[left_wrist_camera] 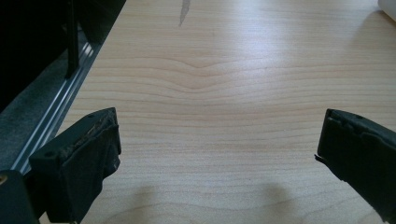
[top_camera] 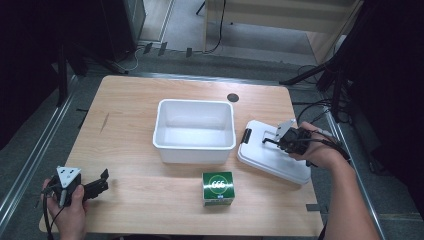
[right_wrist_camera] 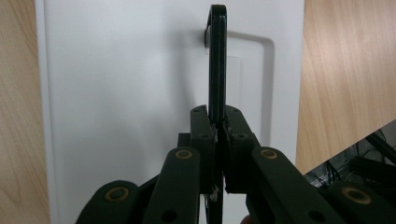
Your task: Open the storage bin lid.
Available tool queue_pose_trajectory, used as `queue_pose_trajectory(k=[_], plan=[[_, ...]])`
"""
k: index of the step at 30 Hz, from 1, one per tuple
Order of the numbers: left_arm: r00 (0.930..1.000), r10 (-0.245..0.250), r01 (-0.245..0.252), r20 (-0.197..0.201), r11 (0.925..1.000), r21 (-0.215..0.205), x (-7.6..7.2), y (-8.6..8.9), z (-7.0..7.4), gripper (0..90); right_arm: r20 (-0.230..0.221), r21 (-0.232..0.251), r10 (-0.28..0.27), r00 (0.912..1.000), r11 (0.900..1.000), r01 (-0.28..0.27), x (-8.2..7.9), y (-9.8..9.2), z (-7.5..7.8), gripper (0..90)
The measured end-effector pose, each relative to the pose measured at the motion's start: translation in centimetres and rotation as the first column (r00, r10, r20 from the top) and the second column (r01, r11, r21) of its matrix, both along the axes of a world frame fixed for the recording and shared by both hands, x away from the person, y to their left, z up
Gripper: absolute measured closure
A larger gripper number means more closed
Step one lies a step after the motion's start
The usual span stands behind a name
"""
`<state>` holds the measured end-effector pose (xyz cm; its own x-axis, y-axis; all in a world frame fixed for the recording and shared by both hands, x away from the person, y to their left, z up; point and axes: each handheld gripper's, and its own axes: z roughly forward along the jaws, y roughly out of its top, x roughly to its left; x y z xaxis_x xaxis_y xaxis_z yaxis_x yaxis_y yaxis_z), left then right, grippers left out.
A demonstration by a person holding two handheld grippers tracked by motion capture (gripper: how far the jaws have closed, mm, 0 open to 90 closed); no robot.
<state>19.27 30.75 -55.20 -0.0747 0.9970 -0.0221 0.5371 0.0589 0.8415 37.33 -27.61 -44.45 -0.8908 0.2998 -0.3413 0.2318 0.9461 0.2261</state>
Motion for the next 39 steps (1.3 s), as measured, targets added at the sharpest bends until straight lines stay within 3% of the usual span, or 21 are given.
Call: queue_pose_trajectory(k=[9, 15, 21, 27, 33, 35, 38, 39], plan=[[1.0, 0.0, 0.0, 0.002, 1.0, -0.001, 0.0, 0.0, 0.0, 0.0, -0.015, 0.0, -0.007, 0.9999, 1.0, 0.007, -0.1, 0.2, -1.8, 85.1], [1.0, -0.002, 0.002, 0.001, 1.0, 0.0, 0.0, 0.0, 0.0, 0.0, -0.012, 0.011, -0.028, 0.9995, 1.0, 0.028, -0.1, 0.1, -2.0, 83.3], [1.0, 0.0, 0.0, 0.003, 1.0, -0.001, 0.0, 0.0, 0.0, 0.0, -0.05, 0.045, -0.06, 0.997, 0.997, 0.062, -0.5, 0.4, -1.6, 56.2], [1.0, -0.001, 0.001, 0.003, 1.0, -0.001, 0.0, 0.0, 0.0, 0.0, -0.049, 0.05, -0.036, 0.9981, 0.998, 0.039, -1.3, 1.0, -0.8, 40.2], [1.0, -0.001, 0.001, 0.003, 1.0, -0.002, 0.0, 0.0, 0.0, 0.0, -0.083, 0.066, -0.066, 0.9944, 0.995, 0.072, -2.4, 1.6, 0.2, 25.1], [1.0, -0.001, 0.001, 0.004, 1.0, -0.006, 0.0, 0.0, 0.0, 0.0, -0.092, 0.066, -0.062, 0.9938, 0.995, 0.069, -2.9, 1.9, 0.5, 15.2], [1.0, -0.001, 0.001, 0.004, 1.0, -0.004, 0.0, 0.0, 0.0, 0.0, -0.088, 0.056, -0.042, 0.9953, 0.997, 0.047, -3.7, 2.4, 0.7, 7.3], [1.0, -0.001, 0.001, 0.004, 1.0, -0.003, 0.0, 0.0, 0.0, 0.0, -0.109, 0.057, -0.034, 0.9935, 0.998, 0.04, -4.0, 2.6, 0.8, 1.8]])
